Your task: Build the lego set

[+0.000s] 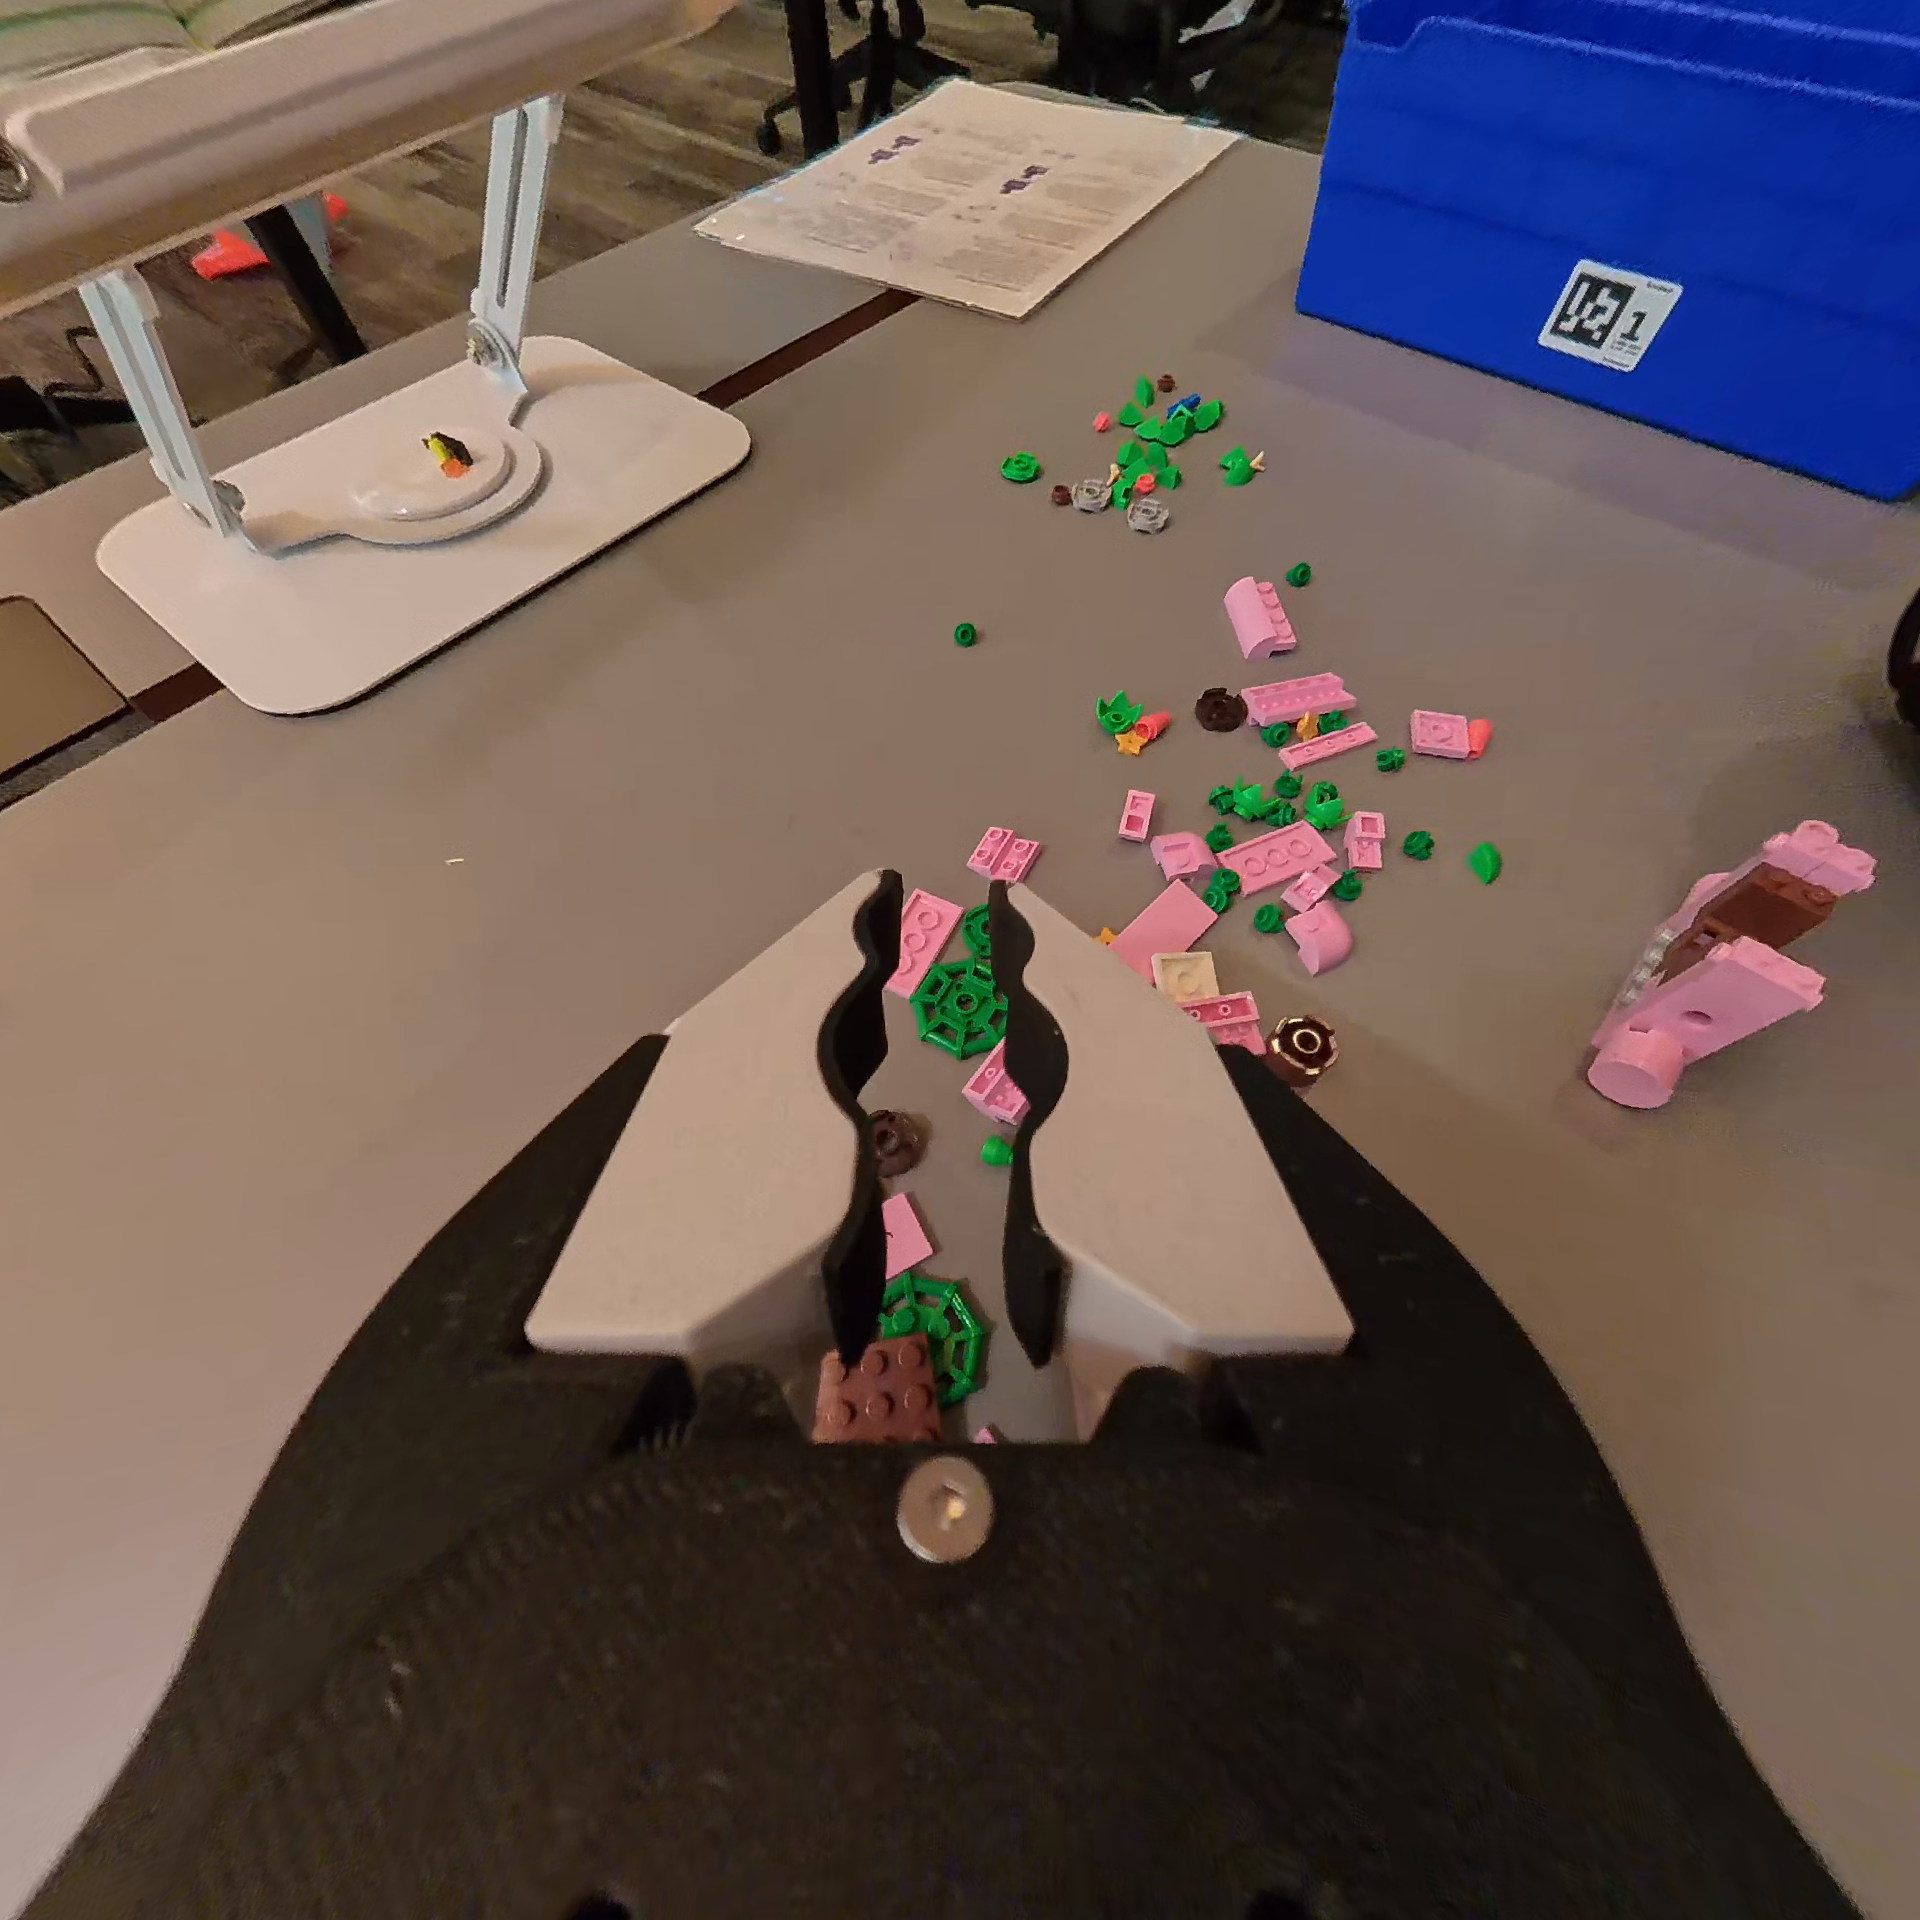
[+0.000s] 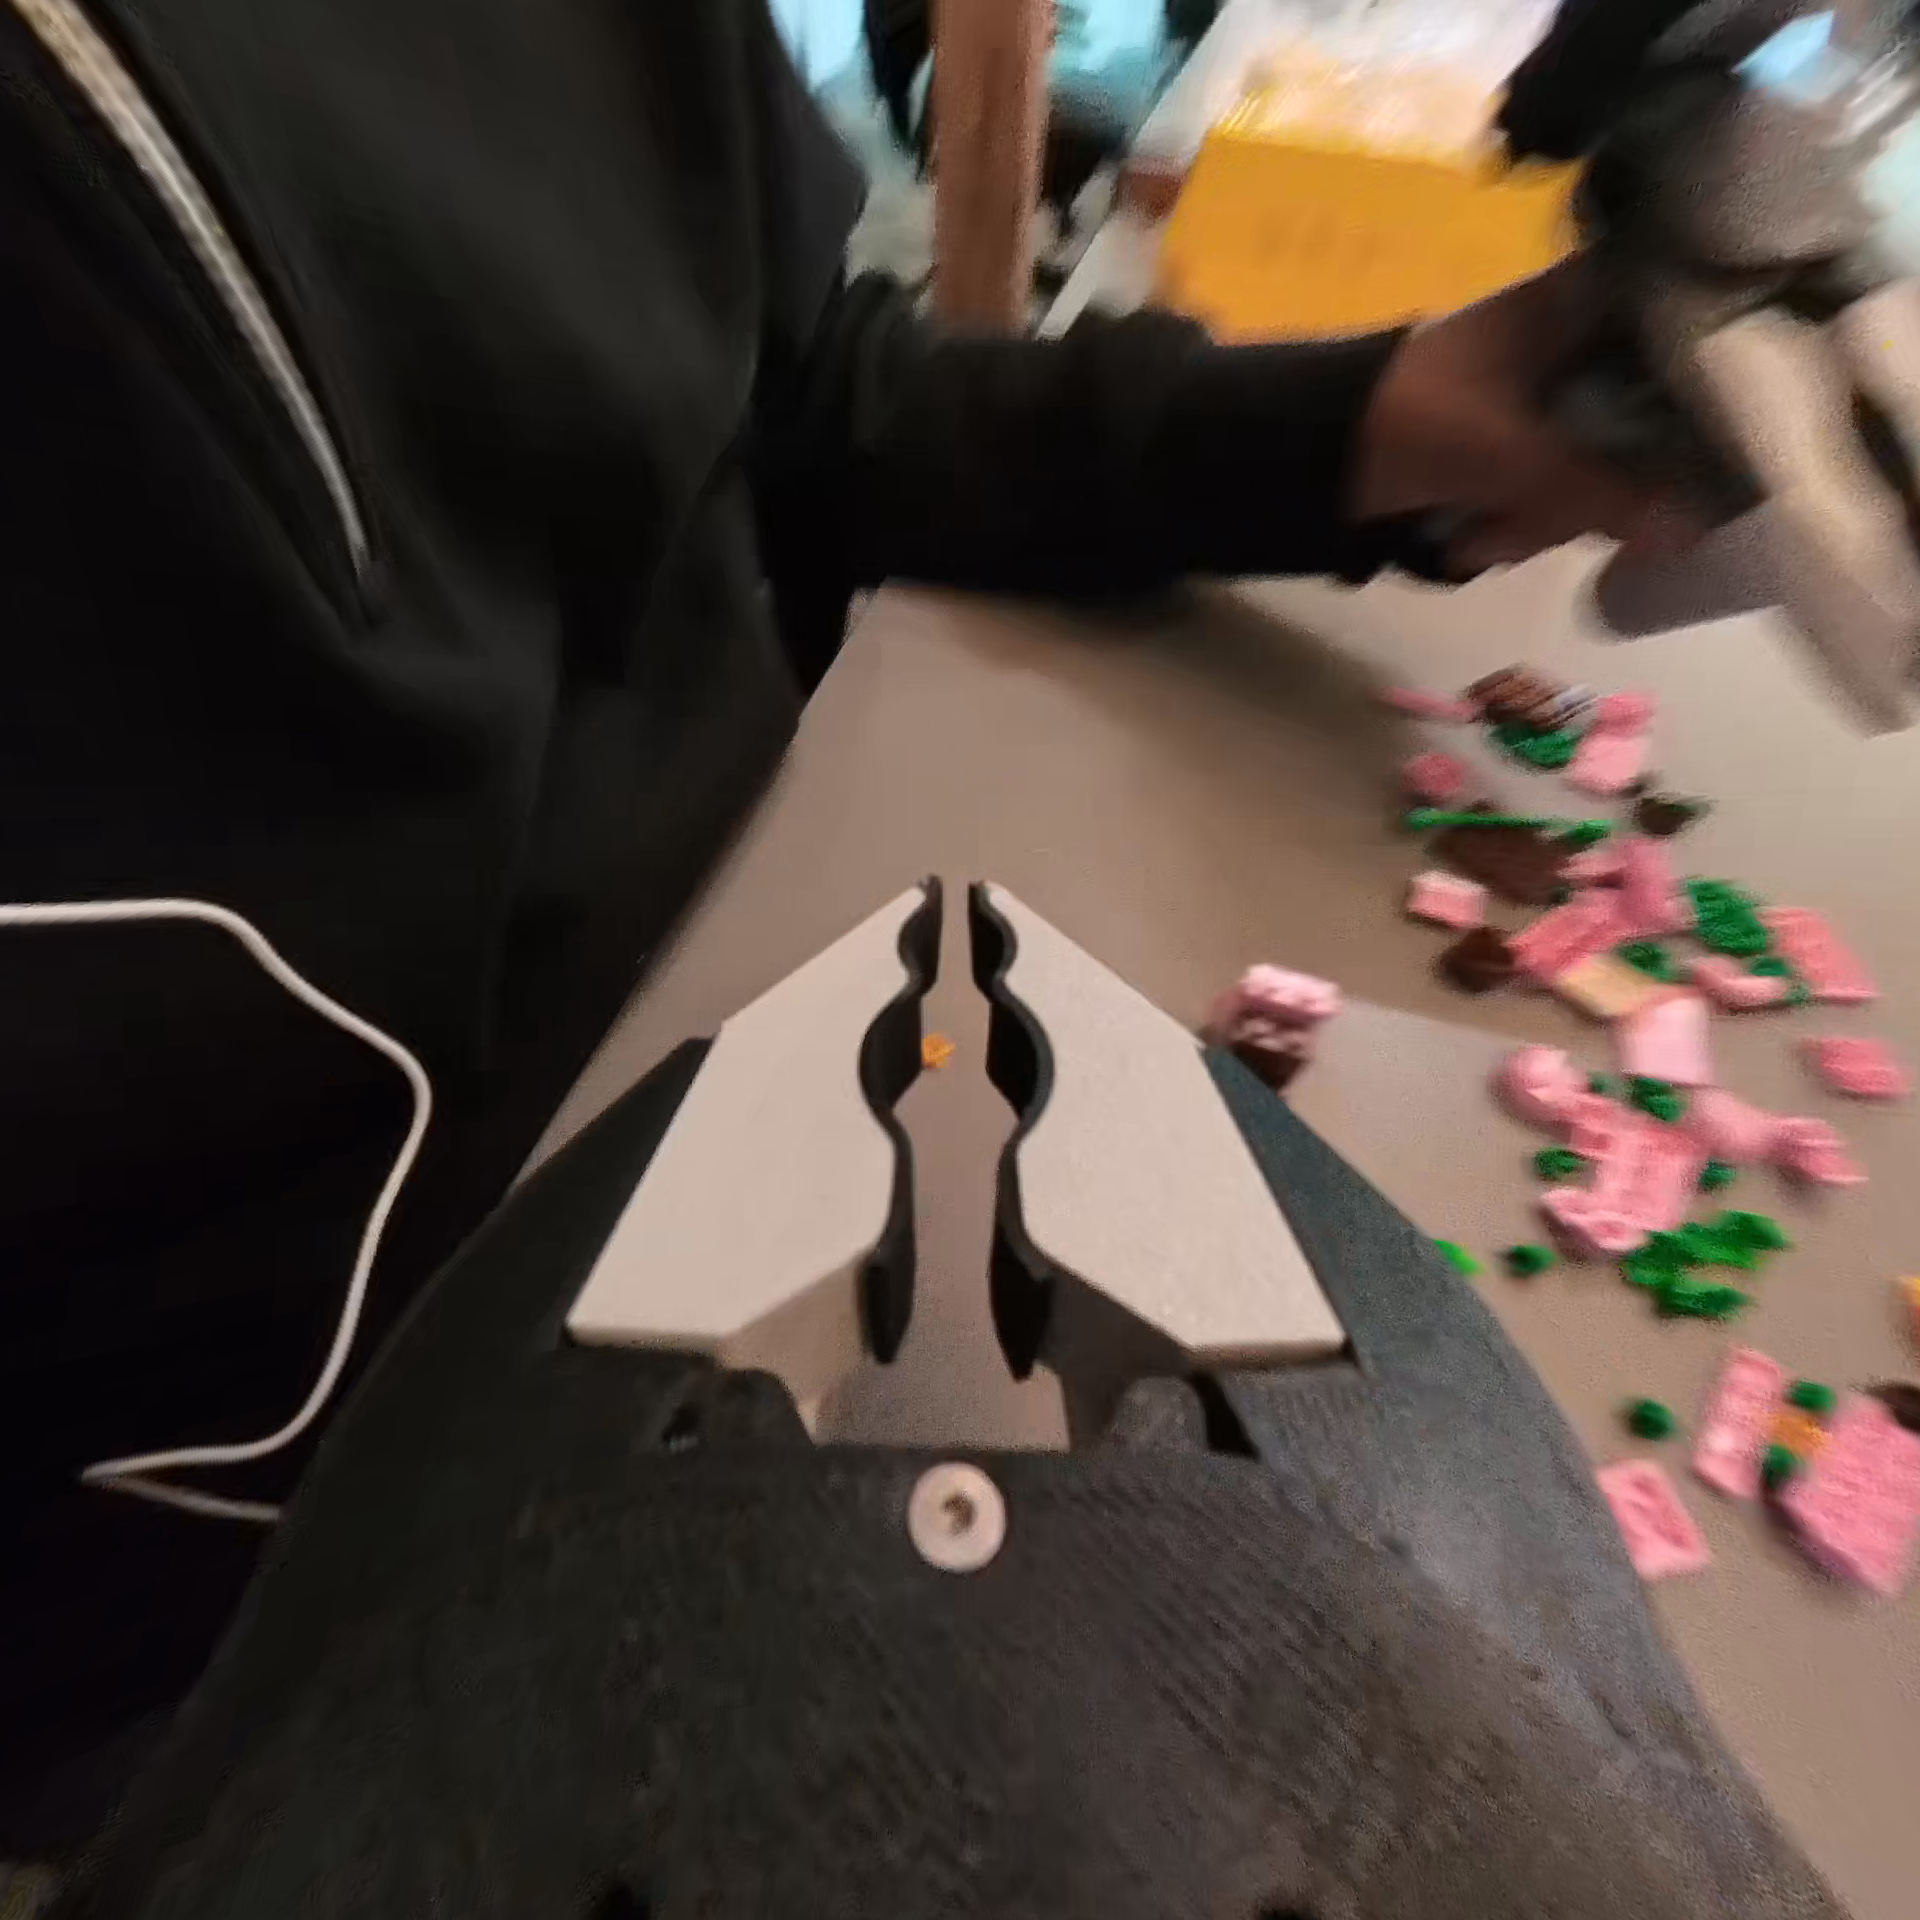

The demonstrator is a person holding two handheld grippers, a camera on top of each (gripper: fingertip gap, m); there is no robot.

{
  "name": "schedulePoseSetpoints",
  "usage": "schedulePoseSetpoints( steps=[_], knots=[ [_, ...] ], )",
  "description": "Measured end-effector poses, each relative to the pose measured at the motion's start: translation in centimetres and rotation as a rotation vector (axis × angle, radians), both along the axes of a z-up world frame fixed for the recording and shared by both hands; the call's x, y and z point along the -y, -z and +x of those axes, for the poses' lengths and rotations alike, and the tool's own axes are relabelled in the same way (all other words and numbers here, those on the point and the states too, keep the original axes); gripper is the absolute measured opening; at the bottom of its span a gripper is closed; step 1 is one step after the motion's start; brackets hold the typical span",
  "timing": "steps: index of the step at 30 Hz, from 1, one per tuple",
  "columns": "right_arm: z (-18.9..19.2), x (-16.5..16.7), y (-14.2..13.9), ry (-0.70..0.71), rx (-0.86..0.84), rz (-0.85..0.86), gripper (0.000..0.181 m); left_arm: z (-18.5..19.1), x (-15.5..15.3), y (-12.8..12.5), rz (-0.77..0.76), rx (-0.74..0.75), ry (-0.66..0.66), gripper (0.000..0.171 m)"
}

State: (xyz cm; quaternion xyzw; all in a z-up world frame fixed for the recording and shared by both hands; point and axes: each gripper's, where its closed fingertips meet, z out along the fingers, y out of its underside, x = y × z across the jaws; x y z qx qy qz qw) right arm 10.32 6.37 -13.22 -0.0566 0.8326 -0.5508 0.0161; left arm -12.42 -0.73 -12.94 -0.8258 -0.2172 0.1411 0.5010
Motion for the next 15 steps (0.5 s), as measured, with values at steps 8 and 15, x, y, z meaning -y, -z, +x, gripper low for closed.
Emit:
schedulePoseSetpoints(
  steps=[8,15],
  knots=[
    [0.3,0.4,6.4,0.008,0.030,0.320,0.019,0.0,0.0,0.0,0.004,0.003,-0.002,0.014],
    [-0.1,0.0,6.4,0.031,0.036,0.317,0.005,0.2,-0.2,0.1,-0.004,0.002,0.007,0.014]
  ],
)
